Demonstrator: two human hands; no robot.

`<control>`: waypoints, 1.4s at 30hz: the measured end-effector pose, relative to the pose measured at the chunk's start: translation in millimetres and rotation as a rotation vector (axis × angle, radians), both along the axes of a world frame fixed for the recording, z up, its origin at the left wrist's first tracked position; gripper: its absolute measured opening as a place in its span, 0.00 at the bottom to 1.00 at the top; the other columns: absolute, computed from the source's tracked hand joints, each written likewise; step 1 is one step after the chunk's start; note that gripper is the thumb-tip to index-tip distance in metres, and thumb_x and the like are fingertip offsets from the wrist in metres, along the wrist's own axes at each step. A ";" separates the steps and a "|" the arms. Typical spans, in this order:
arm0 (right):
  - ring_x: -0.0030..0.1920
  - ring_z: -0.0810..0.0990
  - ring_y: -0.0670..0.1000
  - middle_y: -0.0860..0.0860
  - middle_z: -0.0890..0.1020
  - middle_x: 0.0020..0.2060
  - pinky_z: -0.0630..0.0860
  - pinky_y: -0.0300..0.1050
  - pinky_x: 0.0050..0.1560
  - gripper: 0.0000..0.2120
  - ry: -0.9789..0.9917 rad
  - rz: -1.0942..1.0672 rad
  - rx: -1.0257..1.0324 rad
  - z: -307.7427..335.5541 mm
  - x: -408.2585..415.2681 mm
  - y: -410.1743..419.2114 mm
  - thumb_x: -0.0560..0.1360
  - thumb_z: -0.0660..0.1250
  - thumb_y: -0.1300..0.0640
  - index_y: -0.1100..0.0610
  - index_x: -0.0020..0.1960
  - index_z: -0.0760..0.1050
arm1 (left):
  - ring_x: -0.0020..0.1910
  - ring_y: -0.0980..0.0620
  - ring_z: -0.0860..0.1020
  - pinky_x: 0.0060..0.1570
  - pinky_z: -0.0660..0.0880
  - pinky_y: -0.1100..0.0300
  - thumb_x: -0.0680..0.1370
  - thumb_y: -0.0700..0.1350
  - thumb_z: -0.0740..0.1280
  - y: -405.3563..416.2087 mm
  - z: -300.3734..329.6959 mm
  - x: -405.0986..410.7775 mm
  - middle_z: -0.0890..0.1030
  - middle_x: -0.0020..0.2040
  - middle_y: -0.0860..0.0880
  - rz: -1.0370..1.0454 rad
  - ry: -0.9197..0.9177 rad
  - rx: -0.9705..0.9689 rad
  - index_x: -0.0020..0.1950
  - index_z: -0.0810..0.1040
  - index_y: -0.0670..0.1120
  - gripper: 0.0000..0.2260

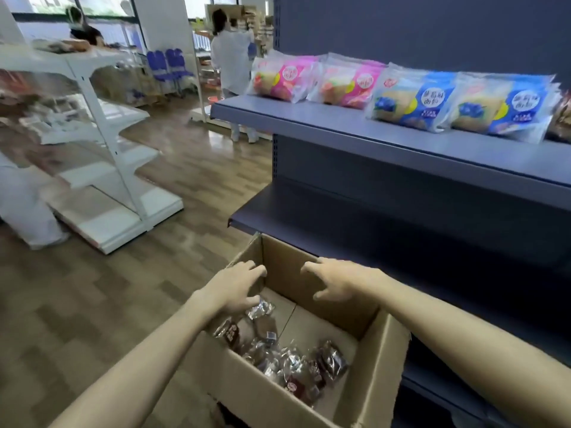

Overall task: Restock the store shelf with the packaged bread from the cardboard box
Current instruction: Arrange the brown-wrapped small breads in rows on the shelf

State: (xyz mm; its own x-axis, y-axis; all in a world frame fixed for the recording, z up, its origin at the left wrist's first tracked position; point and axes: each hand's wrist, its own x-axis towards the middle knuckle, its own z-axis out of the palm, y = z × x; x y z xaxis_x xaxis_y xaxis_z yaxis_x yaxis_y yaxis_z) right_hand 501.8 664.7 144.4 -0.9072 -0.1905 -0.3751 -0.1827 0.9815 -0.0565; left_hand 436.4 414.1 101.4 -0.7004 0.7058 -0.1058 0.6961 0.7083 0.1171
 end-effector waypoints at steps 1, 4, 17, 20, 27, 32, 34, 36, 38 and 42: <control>0.62 0.76 0.57 0.52 0.70 0.67 0.75 0.52 0.58 0.31 -0.054 -0.010 -0.015 -18.2 1.7 1.4 0.76 0.69 0.46 0.45 0.75 0.60 | 0.60 0.47 0.73 0.54 0.74 0.50 0.74 0.56 0.65 -0.7 -14.9 5.1 0.72 0.58 0.49 0.017 -0.037 -0.026 0.67 0.68 0.50 0.23; 0.64 0.75 0.58 0.54 0.69 0.68 0.73 0.53 0.62 0.31 -0.195 -0.034 -0.060 -59.9 1.7 8.2 0.76 0.69 0.46 0.47 0.75 0.60 | 0.61 0.46 0.72 0.52 0.73 0.51 0.75 0.55 0.65 1.4 -46.2 14.0 0.72 0.59 0.48 0.088 -0.124 -0.091 0.70 0.66 0.49 0.25; 0.66 0.72 0.57 0.54 0.69 0.69 0.71 0.51 0.65 0.32 -0.416 -0.056 -0.182 -144.4 -15.5 61.3 0.77 0.69 0.49 0.49 0.77 0.59 | 0.68 0.44 0.71 0.63 0.71 0.53 0.75 0.54 0.69 60.7 -111.6 18.0 0.71 0.69 0.47 0.234 -0.408 -0.182 0.73 0.65 0.48 0.30; 0.66 0.73 0.58 0.55 0.69 0.69 0.71 0.52 0.66 0.34 -0.461 -0.086 -0.174 -161.4 -15.4 73.7 0.76 0.70 0.47 0.49 0.77 0.59 | 0.69 0.43 0.70 0.66 0.68 0.52 0.76 0.55 0.68 90.7 -132.0 21.3 0.70 0.72 0.45 0.228 -0.486 -0.239 0.73 0.66 0.47 0.28; 0.68 0.72 0.57 0.55 0.70 0.71 0.69 0.46 0.65 0.38 -0.509 -0.160 -0.179 -184.2 -22.7 80.1 0.75 0.73 0.49 0.51 0.79 0.58 | 0.59 0.45 0.78 0.55 0.74 0.56 0.73 0.49 0.73 125.7 -163.6 32.2 0.78 0.63 0.48 0.273 -0.686 -0.367 0.63 0.72 0.50 0.20; 0.66 0.75 0.54 0.48 0.76 0.68 0.72 0.48 0.67 0.37 -0.562 -0.186 -0.204 -191.5 -24.7 76.2 0.73 0.74 0.48 0.50 0.77 0.61 | 0.51 0.47 0.79 0.41 0.73 0.64 0.73 0.43 0.73 123.2 -186.9 44.7 0.81 0.60 0.46 0.327 -0.793 -0.441 0.62 0.77 0.47 0.17; 0.65 0.76 0.55 0.49 0.75 0.69 0.72 0.50 0.66 0.36 -0.558 -0.176 -0.185 -194.6 -25.2 78.6 0.73 0.74 0.48 0.50 0.76 0.61 | 0.49 0.49 0.78 0.41 0.73 0.63 0.73 0.38 0.72 123.0 -195.0 48.9 0.80 0.61 0.45 0.335 -0.818 -0.453 0.63 0.77 0.45 0.19; 0.65 0.76 0.57 0.51 0.75 0.69 0.73 0.51 0.65 0.35 -0.556 -0.164 -0.161 -195.0 -25.3 80.9 0.74 0.74 0.49 0.51 0.76 0.62 | 0.54 0.49 0.78 0.49 0.73 0.62 0.72 0.38 0.73 122.1 -202.3 49.5 0.80 0.62 0.45 0.351 -0.824 -0.440 0.65 0.75 0.45 0.22; 0.64 0.76 0.57 0.53 0.74 0.69 0.74 0.50 0.64 0.34 -0.568 -0.157 -0.148 -197.3 -25.6 82.1 0.74 0.73 0.48 0.52 0.75 0.62 | 0.59 0.46 0.78 0.56 0.73 0.60 0.72 0.39 0.73 122.9 -206.3 49.7 0.79 0.63 0.46 0.381 -0.832 -0.416 0.66 0.74 0.46 0.23; 0.64 0.76 0.57 0.54 0.74 0.69 0.74 0.48 0.62 0.34 -0.577 -0.147 -0.137 -200.5 -26.4 80.6 0.75 0.73 0.47 0.52 0.75 0.63 | 0.59 0.44 0.78 0.57 0.73 0.57 0.75 0.53 0.72 126.2 -214.9 50.8 0.79 0.61 0.46 0.398 -0.815 -0.376 0.63 0.74 0.47 0.20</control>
